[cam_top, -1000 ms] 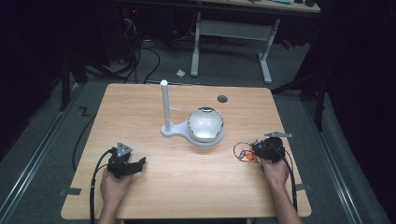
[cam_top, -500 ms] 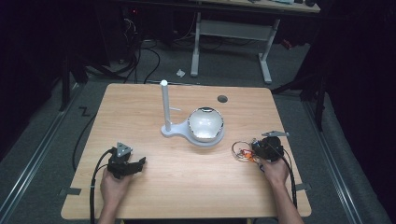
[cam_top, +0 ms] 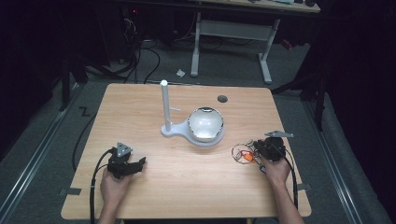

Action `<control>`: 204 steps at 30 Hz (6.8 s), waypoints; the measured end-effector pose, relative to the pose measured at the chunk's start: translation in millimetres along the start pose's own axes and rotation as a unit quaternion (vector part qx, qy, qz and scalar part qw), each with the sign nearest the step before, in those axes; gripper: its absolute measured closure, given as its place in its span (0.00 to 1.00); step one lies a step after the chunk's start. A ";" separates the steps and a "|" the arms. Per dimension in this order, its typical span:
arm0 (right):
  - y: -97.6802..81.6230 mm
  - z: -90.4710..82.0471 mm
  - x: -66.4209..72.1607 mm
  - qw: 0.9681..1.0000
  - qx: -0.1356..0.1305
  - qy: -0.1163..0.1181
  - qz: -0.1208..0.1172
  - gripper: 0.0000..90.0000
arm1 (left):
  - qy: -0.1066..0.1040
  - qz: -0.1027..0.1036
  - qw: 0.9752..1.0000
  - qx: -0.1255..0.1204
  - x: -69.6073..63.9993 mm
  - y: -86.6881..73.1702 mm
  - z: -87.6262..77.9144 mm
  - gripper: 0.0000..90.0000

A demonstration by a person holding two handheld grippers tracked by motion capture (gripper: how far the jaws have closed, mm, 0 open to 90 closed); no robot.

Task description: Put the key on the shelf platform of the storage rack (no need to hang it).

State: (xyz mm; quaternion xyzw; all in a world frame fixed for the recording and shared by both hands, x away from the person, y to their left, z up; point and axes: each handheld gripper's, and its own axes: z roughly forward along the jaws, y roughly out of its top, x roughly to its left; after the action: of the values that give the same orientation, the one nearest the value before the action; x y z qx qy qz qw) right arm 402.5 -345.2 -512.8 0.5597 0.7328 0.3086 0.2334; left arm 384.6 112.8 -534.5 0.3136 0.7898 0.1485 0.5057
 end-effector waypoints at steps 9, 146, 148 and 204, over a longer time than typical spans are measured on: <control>-0.5 0.6 -1.6 1.000 -0.003 0.007 0.009 0.87 | -0.001 0.000 1.000 0.000 0.1 0.1 0.0 0.33; 198.0 -129.2 108.2 0.945 -0.146 0.252 -0.148 0.98 | -0.001 0.000 1.000 0.003 0.4 1.1 -0.1 0.33; 199.0 -127.5 108.6 0.945 -0.146 0.252 -0.147 0.98 | -0.001 0.000 1.000 0.003 0.4 1.1 -0.1 0.33; 189.0 -49.9 121.6 0.963 -0.081 0.221 -0.133 0.98 | -0.002 0.001 1.000 0.003 0.6 1.3 -0.1 0.33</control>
State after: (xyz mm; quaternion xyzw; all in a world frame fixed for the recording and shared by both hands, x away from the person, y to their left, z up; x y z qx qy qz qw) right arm 463.9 -202.9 -342.5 0.3542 0.8066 0.4492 0.1491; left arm 384.8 114.2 -534.1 0.3163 0.7888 0.1460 0.5064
